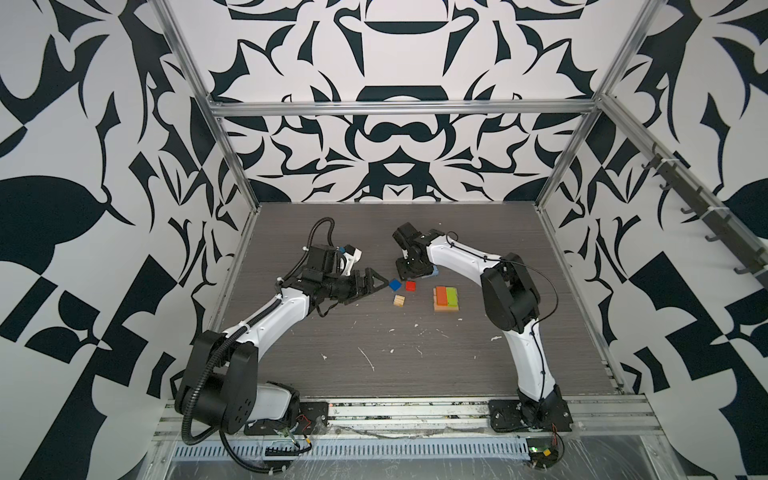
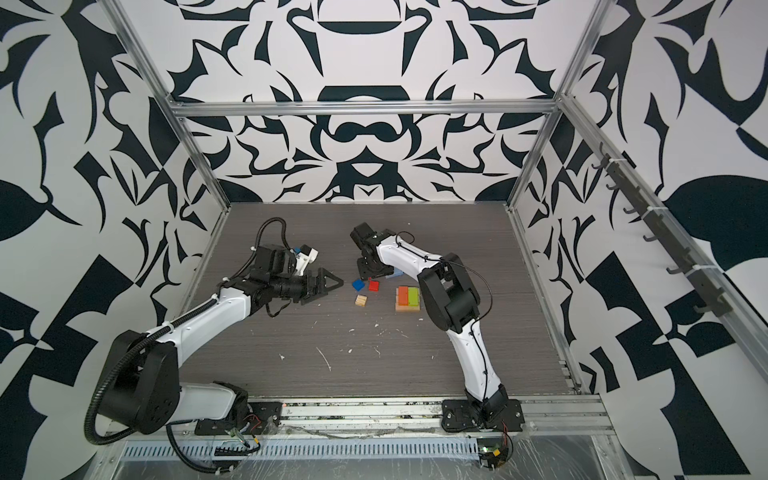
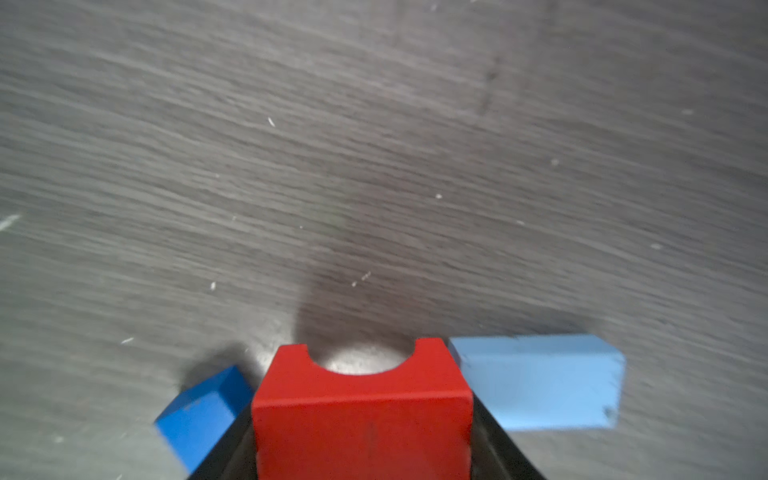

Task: Build the wood block tower
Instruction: 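Lift the red arch block with the right gripper and carry it over the stack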

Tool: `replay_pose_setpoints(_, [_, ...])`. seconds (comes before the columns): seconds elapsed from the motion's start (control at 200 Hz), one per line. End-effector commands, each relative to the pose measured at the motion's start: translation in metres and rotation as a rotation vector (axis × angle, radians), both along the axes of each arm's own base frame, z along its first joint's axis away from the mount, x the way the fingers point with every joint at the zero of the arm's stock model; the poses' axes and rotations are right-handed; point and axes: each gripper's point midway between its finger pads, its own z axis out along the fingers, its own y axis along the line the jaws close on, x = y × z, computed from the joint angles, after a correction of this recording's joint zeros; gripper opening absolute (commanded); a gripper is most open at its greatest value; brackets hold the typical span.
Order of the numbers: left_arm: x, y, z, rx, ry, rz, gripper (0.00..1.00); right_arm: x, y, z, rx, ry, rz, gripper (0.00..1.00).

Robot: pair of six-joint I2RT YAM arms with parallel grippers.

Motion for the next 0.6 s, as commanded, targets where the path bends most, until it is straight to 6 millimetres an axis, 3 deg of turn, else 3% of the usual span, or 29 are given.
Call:
replay_pose_setpoints(0.0, [-0.001,0.000,0.000,-0.006,0.011,-0.004,1.00,0.005,-0.003,0.066,0.059,-0.104,-0.086,0.41])
replay_pose_setpoints(0.235, [0.000,0.000,0.000,-0.005,0.014,0.000,1.00,-0.014,-0.023,0.088,0.051,-0.084,-0.180,0.39])
replay_pose_setpoints(0.595, [0.004,-0.004,0.004,-0.026,0.016,-0.004,1.00,-0.050,-0.052,0.094,0.038,-0.059,-0.229,0.37])
